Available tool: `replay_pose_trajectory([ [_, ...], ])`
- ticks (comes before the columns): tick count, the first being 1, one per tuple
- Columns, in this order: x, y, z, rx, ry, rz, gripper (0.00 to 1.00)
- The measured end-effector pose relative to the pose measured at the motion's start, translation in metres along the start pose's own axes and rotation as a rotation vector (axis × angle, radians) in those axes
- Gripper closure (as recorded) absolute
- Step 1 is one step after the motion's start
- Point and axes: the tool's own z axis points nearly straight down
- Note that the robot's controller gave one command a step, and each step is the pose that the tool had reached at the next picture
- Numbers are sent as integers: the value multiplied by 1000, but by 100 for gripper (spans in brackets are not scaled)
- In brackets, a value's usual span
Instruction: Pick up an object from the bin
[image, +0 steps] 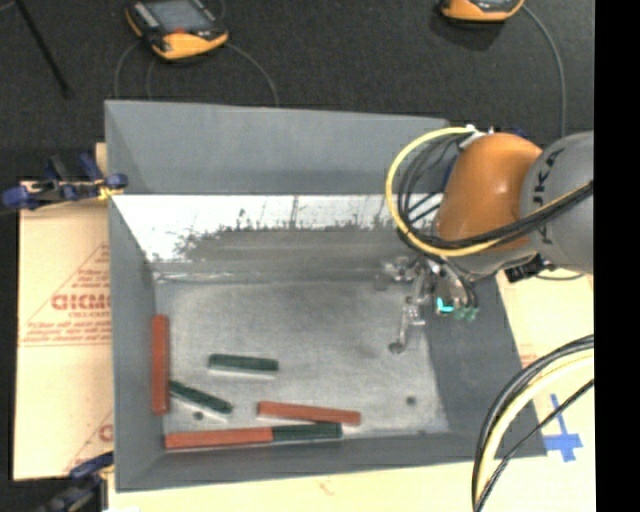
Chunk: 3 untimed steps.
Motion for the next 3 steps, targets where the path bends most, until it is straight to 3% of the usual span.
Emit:
replay_pose_trajectory([
  [1,-11,-53,15,-1,-3,-53,0],
  [2,-24,-71,11,2,-1,-41,0],
  [3,-11,-8,7,-2,0,79,0],
])
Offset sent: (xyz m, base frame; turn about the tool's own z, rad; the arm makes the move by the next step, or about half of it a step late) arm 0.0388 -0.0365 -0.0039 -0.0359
